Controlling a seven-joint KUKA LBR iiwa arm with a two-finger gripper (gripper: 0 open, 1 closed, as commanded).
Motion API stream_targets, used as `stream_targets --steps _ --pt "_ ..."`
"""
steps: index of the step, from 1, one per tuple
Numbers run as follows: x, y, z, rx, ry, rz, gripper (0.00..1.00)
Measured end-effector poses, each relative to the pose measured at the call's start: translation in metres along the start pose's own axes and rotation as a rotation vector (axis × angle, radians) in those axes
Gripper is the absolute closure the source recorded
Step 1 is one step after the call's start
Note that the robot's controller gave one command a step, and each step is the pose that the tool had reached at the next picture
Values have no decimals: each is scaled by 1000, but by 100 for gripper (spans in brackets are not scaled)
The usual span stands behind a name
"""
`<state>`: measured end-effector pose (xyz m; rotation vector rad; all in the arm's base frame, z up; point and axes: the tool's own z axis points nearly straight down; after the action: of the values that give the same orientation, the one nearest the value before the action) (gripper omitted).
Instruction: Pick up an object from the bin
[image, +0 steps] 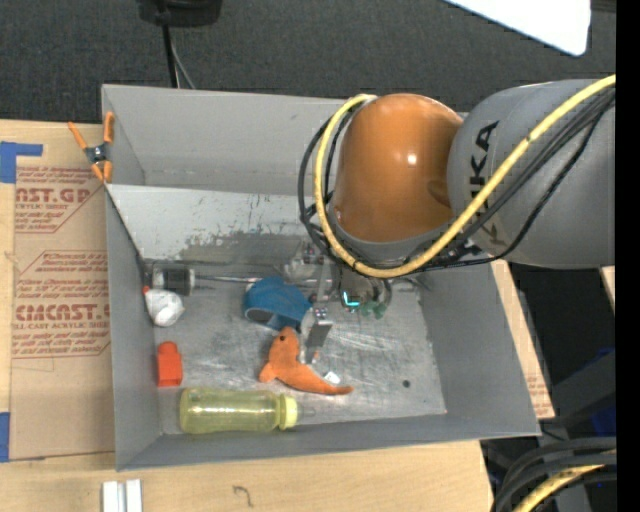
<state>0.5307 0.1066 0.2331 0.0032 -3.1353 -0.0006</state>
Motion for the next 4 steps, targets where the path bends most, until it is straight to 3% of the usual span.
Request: stream_targets --steps 1,2,3,4 --pt "-2 -1 -4 -1 -8 2 0" --pt "-30 -16 71 -2 -13 21 0" --pt "-46 -27 87 -1 -5 70 0" --pt "-60 -28 91 -1 -9 88 0"
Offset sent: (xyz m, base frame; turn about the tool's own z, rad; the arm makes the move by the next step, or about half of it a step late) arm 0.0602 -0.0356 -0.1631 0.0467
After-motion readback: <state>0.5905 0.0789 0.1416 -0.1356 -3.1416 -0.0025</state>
